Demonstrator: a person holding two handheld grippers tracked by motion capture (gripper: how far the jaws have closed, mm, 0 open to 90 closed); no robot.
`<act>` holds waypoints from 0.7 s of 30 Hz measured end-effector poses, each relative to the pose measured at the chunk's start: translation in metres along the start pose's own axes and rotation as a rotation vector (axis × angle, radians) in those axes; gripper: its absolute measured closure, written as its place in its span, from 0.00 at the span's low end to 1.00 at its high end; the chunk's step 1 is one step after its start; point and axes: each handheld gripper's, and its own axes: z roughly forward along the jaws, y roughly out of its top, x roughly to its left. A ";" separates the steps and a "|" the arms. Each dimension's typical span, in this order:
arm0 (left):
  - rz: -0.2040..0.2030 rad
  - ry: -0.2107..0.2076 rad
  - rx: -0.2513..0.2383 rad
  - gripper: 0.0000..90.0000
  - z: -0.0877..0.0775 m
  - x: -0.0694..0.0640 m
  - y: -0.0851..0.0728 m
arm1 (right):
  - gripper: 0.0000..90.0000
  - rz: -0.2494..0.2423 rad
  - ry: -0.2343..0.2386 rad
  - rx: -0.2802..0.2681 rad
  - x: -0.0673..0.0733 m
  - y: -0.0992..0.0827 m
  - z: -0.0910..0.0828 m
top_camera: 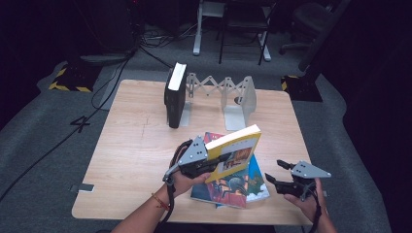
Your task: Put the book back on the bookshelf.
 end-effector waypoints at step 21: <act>-0.002 -0.007 0.001 0.83 0.001 -0.001 0.000 | 0.31 0.075 -0.092 0.202 -0.026 -0.064 0.000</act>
